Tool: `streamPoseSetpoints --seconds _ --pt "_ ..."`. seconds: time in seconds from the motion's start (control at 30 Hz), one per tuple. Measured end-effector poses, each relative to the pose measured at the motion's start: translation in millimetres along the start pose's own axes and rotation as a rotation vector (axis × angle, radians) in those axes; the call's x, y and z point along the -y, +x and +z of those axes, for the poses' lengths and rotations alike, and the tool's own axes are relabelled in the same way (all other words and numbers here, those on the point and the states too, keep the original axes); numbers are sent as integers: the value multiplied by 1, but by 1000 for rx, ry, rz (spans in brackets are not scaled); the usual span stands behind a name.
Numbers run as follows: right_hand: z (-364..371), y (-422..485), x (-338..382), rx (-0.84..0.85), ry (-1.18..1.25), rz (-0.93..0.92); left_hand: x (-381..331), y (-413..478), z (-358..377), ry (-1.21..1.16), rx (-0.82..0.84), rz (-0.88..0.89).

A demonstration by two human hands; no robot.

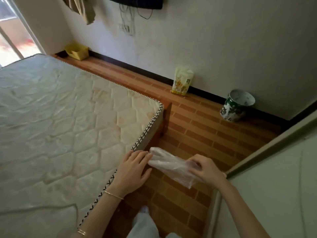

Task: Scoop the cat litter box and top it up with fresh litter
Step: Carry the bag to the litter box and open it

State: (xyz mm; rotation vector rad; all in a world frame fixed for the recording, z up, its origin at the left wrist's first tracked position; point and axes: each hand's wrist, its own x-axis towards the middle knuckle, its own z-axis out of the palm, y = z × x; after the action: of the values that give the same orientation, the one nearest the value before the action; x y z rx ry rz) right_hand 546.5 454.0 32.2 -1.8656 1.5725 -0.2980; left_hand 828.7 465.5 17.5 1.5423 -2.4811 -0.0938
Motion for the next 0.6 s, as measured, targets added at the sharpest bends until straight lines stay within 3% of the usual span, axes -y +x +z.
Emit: streamPoseSetpoints --seconds 0.27,0.6 --pt "-31 66 -35 -79 35 178 25 116 29 -34 39 145" --pt "-122 183 -42 -184 46 213 83 290 12 -21 49 222"
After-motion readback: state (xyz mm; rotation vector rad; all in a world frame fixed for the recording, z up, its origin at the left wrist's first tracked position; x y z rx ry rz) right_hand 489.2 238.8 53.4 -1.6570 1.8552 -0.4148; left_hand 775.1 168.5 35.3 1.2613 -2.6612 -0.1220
